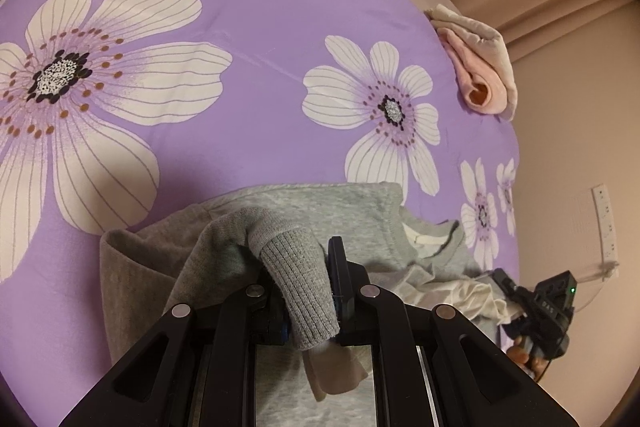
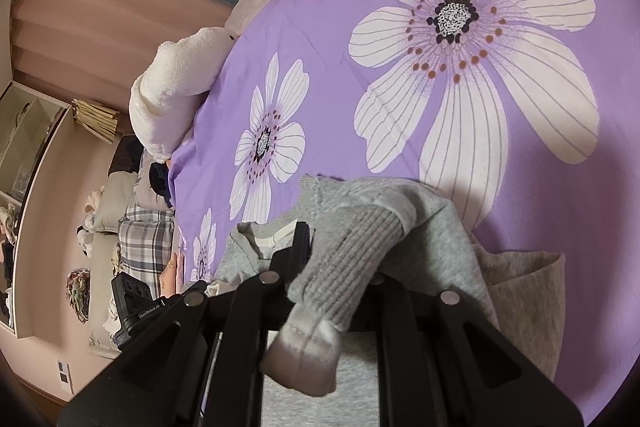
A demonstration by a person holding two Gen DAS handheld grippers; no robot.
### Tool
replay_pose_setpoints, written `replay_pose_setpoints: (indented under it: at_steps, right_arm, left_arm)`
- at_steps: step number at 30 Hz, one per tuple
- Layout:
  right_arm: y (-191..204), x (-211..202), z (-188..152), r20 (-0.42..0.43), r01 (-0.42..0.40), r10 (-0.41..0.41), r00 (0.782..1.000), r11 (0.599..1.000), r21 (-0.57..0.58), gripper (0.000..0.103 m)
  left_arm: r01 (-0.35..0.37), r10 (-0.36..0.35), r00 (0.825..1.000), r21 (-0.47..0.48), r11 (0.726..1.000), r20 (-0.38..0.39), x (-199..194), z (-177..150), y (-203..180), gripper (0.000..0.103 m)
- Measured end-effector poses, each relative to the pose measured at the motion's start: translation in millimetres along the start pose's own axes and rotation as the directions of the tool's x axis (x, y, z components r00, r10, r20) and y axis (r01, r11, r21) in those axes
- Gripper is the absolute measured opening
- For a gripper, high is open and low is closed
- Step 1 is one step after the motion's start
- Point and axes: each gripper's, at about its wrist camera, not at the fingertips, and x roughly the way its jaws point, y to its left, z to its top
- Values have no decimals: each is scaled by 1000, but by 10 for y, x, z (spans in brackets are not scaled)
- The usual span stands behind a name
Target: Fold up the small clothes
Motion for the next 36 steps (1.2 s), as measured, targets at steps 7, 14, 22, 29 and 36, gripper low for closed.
replay_pose_setpoints:
  at_steps: [7,14,22,29,36]
  right_arm:
    - [0,4,5,0,-1,1,1000,1000,0,14]
    - [-5,10,11,-1,-1,1,1000,1000,3,14]
    - [-8,17,17,-1,-1,1,1000,1000,2,15]
    - [-44,11,5,-2,-4,4,1000,1000,18,17]
    - [-43,9,5,-7,-10,10,1000,999,34,17]
  left_arm:
    - [-7,7,1000,-4,1000,-3,18,14,2,9]
    - [-12,12,1000,-6,1000,-7,25,25,8,9]
    - [-22,22,1000,-5,1000,-11,53,30,1,9]
    - [-34,34,999,-4,999,-16,61,49,-12,9]
    - [-33,32,999,-10,999,-18,62,79,-23,9]
